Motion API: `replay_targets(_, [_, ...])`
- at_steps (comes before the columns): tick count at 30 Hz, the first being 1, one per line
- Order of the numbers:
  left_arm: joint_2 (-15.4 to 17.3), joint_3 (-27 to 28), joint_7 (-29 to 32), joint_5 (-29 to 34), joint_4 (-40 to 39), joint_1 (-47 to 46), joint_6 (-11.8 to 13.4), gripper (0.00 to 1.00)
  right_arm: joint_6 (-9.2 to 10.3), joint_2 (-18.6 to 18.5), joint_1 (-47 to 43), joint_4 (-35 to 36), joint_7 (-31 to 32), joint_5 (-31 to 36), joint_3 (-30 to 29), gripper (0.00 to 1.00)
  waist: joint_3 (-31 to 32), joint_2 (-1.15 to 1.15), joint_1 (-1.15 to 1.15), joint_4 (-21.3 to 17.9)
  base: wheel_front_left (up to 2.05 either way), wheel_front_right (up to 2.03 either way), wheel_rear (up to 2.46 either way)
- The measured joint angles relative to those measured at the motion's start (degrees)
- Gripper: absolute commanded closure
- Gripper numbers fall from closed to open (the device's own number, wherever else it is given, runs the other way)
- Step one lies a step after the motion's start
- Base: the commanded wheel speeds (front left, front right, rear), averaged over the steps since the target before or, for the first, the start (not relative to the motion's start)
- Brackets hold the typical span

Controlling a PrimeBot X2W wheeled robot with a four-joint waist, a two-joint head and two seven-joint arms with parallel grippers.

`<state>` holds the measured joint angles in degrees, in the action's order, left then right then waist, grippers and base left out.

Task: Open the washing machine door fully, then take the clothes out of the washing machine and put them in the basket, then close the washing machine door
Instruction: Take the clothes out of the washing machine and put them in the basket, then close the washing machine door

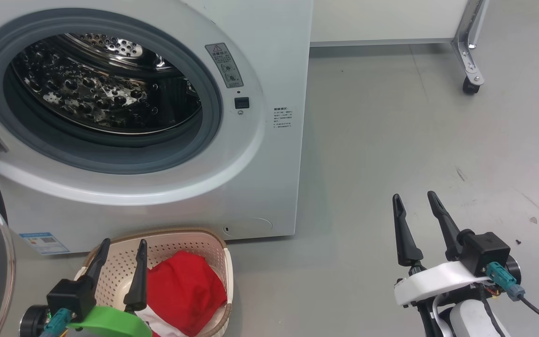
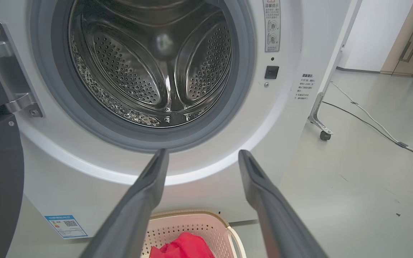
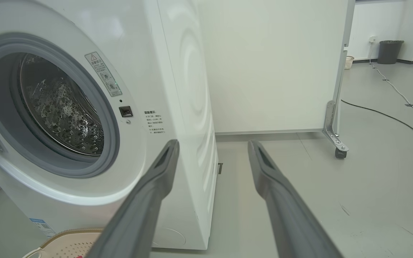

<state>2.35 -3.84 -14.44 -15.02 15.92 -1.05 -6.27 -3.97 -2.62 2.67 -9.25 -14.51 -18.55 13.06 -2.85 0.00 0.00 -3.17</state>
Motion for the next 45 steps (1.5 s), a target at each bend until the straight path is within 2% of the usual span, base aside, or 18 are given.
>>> replay_targets(29, [0.01, -1.80, 0.00, -0.96, -1.66, 1.39, 1.20, 0.00, -0.08, 0.00, -0.31, 0.03, 0.00, 0.11, 0.18, 0.00, -0.23, 0.00, 0.00, 0.11, -0.03, 0.03, 0.00])
replay_targets(45, [0.01, -2.12, 0.00, -1.22, -1.88, 1.63, 1.43, 0.00, -0.09, 0.00, -0.31, -0.12, 0.00, 0.09, 0.67, 0.00, -0.23, 0.00, 0.00, -0.29, -0.56, 0.56, 0.00])
